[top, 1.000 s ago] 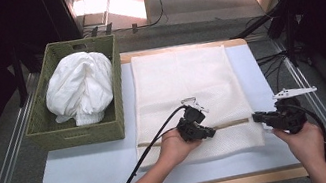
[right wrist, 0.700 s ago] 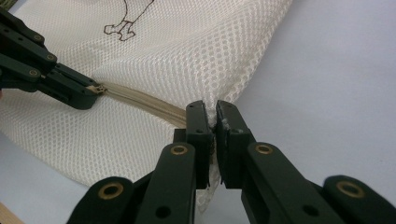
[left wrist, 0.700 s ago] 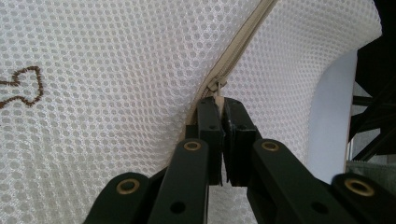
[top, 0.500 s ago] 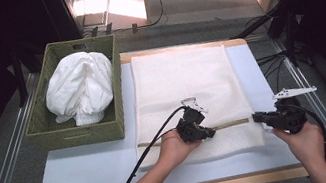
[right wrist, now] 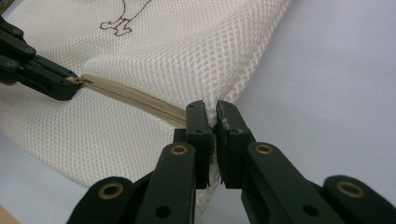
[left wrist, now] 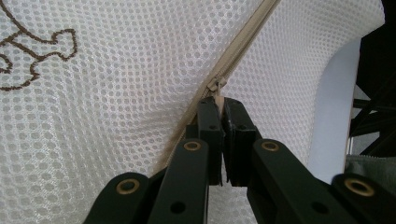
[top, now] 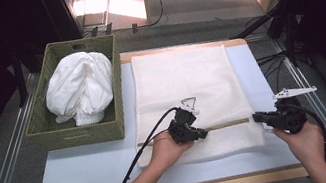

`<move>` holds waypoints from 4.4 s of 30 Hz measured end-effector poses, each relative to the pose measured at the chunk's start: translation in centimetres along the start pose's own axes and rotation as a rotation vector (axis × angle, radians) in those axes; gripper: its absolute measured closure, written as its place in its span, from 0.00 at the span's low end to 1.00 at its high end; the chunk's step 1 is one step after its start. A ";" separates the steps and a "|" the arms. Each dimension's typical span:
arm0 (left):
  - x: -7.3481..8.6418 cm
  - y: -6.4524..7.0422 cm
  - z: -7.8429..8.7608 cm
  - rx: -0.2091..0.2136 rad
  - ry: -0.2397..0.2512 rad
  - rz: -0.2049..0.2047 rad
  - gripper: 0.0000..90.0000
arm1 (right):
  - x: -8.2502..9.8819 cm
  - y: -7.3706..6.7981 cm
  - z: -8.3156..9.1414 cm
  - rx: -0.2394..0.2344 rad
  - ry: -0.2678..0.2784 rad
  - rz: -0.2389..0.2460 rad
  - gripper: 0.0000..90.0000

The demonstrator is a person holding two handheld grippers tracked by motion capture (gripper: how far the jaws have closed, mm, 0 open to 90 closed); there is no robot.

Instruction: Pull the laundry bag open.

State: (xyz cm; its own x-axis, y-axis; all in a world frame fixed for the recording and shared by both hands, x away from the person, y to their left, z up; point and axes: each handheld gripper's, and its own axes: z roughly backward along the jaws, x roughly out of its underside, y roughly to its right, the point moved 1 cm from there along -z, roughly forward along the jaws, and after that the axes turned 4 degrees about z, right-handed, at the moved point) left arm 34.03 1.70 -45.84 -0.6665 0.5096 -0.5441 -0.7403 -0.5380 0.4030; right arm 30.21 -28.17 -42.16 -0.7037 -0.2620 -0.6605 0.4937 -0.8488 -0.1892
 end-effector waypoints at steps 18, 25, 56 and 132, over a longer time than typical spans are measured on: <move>0.2 0.0 0.2 0.000 0.006 -0.001 0.98 | 0.0 0.0 0.0 -0.004 -0.001 -0.003 0.96; 0.7 -0.4 0.6 -0.013 -0.004 0.006 0.98 | 0.1 0.1 0.0 -0.002 -0.003 -0.008 0.96; 1.5 -1.1 1.9 -0.019 0.010 0.019 0.98 | 0.2 0.2 -0.1 -0.005 0.000 -0.006 0.96; 3.1 -1.8 4.8 -0.050 0.035 0.034 0.98 | 0.5 0.5 -0.4 0.003 -0.012 -0.014 0.96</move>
State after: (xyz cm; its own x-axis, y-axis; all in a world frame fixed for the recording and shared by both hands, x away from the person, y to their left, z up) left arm 32.90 7.49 -44.75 -0.6872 0.4672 -0.5564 -0.7115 -0.5877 0.3853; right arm 30.32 -28.50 -42.84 -0.7165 -0.2560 -0.6489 0.4826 -0.8536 -0.1962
